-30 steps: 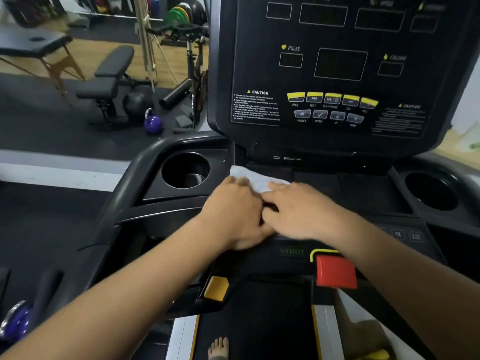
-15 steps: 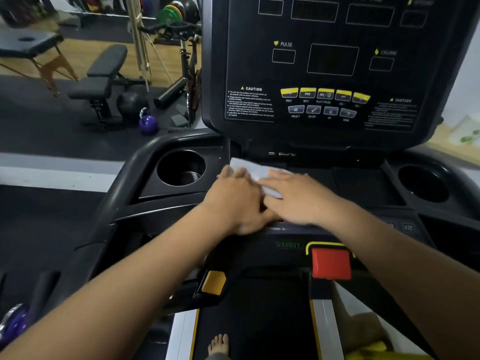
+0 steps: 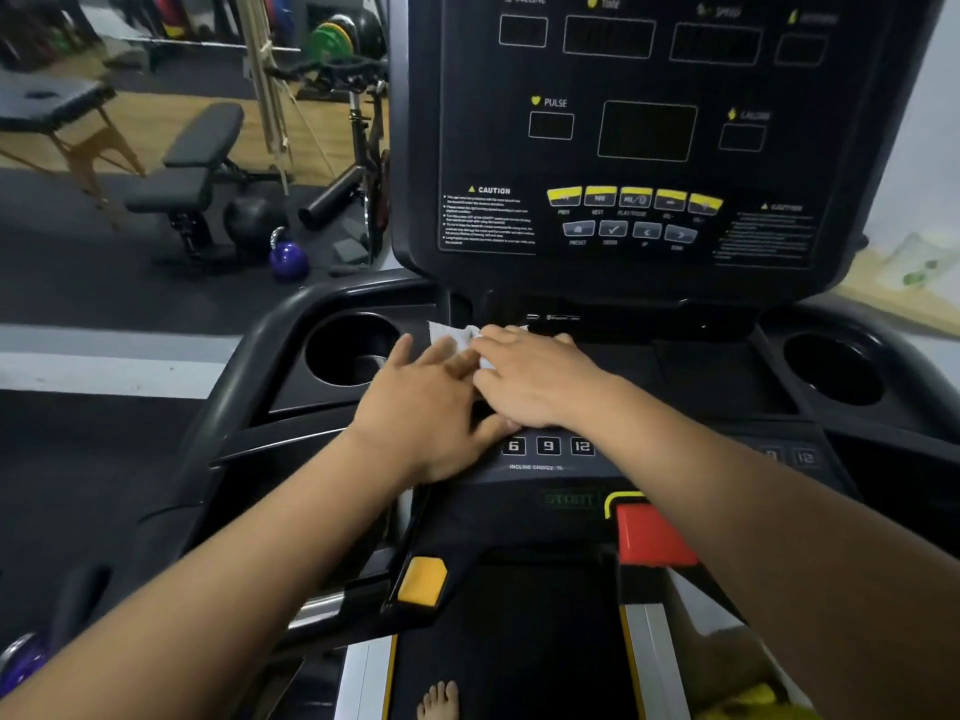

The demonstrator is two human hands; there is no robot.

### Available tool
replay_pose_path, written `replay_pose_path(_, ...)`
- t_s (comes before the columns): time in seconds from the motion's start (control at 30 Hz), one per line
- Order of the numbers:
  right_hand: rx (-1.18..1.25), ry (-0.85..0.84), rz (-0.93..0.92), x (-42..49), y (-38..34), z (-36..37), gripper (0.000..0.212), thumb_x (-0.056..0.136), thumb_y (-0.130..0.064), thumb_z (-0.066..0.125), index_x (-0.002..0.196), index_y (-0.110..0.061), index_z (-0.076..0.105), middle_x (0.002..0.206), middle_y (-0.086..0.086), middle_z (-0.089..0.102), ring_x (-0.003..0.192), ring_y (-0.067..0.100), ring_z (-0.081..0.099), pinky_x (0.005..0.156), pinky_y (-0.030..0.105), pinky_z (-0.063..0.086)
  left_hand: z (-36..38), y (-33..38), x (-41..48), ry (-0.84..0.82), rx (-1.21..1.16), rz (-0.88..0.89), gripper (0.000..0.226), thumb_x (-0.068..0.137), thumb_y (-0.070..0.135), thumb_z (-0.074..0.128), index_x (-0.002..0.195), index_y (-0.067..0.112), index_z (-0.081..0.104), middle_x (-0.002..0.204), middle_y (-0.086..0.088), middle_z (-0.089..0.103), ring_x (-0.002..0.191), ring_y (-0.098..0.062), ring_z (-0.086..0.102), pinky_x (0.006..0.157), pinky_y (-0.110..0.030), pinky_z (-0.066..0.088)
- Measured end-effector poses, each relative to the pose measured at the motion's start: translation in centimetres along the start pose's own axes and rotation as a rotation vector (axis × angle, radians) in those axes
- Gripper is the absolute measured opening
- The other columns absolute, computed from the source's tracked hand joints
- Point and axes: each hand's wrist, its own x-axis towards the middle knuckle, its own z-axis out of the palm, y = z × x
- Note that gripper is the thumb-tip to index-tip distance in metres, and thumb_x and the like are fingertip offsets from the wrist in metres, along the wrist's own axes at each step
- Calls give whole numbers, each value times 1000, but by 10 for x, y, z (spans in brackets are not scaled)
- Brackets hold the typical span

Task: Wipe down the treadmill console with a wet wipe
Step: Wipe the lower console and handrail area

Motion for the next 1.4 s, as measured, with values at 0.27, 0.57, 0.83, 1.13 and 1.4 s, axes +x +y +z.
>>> replay_pose_path(0.27, -73, -28, 114, -39, 49, -7, 45, 96, -38, 30, 137, -24, 42, 150, -5, 36, 132, 18, 40, 109, 50, 24, 6, 24, 41, -146, -145, -26, 90, 91, 72, 12, 154, 8, 16, 163, -9, 13, 151, -21, 8, 119, -54, 5)
replay_pose_path(0.57, 28, 7, -14, 2, 2, -4, 33, 94, -29, 30, 112, -15, 54, 125, 4, 51, 118, 24, 48, 93, 42, 35, -1, -20, 26, 43, -48, 127, 87, 78, 58, 0, 129, 18, 58, 134, -4, 58, 131, -21, 44, 113, -42, 25)
replay_pose_path(0.83, 53, 24, 103, -26, 46, -3, 41, 93, -33, 31, 124, -16, 52, 140, 0, 50, 124, 21, 47, 103, 45, 35, -7, 24, 62, 37, 36, 134, 67, 89, 60, 24, 114, 13, 64, 118, -12, 62, 109, -30, 55, 95, -40, 38)
replay_pose_path(1.13, 46, 20, -38, -6, 4, 8, 58, 93, -38, 33, 147, -18, 32, 159, -2, 24, 144, 15, 20, 114, 48, 20, 6, -24, 13, 131, 70, 178, 68, 90, 62, 19, 112, 21, 69, 120, 2, 65, 118, -24, 51, 101, -43, 37)
replay_pose_path(1.4, 203, 8, 5, -6, -2, 0, 22, 87, -32, 40, 106, -22, 40, 115, 1, 51, 126, 19, 35, 97, 50, 28, 7, -12, -14, 170, -57, 83, 67, 93, 62, 25, 115, 15, 68, 120, -6, 67, 117, -29, 56, 98, -45, 41)
